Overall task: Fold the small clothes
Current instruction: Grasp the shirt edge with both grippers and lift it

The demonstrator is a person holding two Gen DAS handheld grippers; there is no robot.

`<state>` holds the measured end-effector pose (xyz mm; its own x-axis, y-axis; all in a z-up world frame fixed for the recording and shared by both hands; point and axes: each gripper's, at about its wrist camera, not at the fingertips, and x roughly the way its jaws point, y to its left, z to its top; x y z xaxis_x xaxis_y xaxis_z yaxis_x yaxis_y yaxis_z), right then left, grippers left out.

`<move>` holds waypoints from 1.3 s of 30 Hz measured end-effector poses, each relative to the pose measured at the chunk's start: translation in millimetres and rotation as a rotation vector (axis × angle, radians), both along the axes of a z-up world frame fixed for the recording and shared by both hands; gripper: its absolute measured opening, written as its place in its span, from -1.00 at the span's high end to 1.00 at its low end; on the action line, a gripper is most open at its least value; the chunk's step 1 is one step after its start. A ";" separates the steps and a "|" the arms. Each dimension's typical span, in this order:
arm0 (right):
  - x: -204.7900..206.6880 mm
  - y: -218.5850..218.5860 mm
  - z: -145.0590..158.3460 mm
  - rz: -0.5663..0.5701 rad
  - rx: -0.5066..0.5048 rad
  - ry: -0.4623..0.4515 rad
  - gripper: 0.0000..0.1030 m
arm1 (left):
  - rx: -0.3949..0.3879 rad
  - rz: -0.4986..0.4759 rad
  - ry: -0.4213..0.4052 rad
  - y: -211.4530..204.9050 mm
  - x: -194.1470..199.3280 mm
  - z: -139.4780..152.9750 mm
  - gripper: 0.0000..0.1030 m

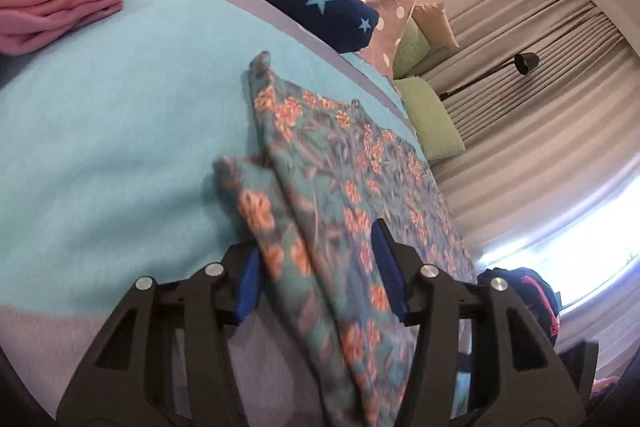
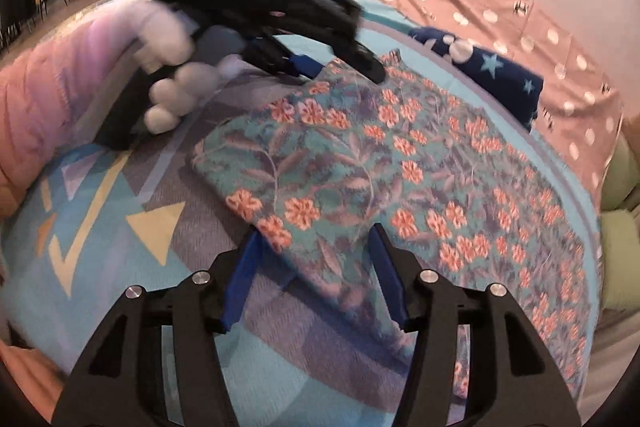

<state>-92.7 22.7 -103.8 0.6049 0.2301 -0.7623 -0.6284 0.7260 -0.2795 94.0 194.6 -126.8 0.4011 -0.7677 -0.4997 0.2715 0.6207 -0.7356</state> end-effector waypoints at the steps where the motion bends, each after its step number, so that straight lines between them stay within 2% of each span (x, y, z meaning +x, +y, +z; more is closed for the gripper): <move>1: -1.4 5.4 -1.5 0.010 -0.016 -0.026 -0.10 | -0.003 -0.007 -0.004 -2.0 2.5 -0.1 -0.01; 4: -0.9 15.6 -4.7 0.021 -0.041 -0.068 -0.12 | -0.003 -0.028 -0.009 -7.1 8.6 0.0 -0.01; 11: 16.8 35.4 -8.6 -0.001 -0.051 -0.094 -0.12 | -0.032 -0.054 0.001 -15.4 23.8 -1.6 0.00; 14: 19.6 41.7 -7.8 -0.001 -0.065 -0.107 -0.08 | -0.014 -0.041 0.013 -19.4 31.2 -3.6 0.24; 16: 18.1 45.3 -7.7 0.016 -0.065 -0.100 0.07 | -0.018 -0.025 0.042 -17.6 36.3 -8.3 0.60; 19: 19.8 45.0 -3.9 -0.002 -0.062 -0.111 0.57 | -0.064 -0.010 0.093 -11.3 42.3 -15.6 0.73; 20: 22.3 42.4 -1.2 -0.010 -0.039 -0.100 0.72 | -0.059 -0.007 0.094 -11.6 41.8 -14.8 0.74; 21: 27.2 36.0 4.3 -0.024 0.012 -0.071 0.77 | -0.036 -0.002 0.090 -13.9 40.5 -12.1 0.75; 25: 36.0 12.3 23.7 -0.068 0.159 -0.013 0.81 | 0.001 0.023 0.097 -18.5 38.5 -2.9 0.76; 29: 32.8 -3.0 37.6 -0.103 0.228 -0.011 0.85 | 0.063 0.024 0.058 -29.1 36.1 16.7 0.76; 33: 35.8 -24.4 50.0 -0.151 0.335 0.040 0.86 | 0.096 0.018 0.022 -38.9 32.1 36.5 0.76; 39: 27.9 -45.0 62.9 -0.190 0.390 0.011 0.86 | 0.158 0.011 -0.008 -60.6 31.8 60.4 0.77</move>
<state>-64.7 -22.3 -41.0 0.6570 0.3870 -0.6470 -0.4745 0.8791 0.0441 125.8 134.0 -66.4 0.4137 -0.6749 -0.6111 0.2691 0.7319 -0.6261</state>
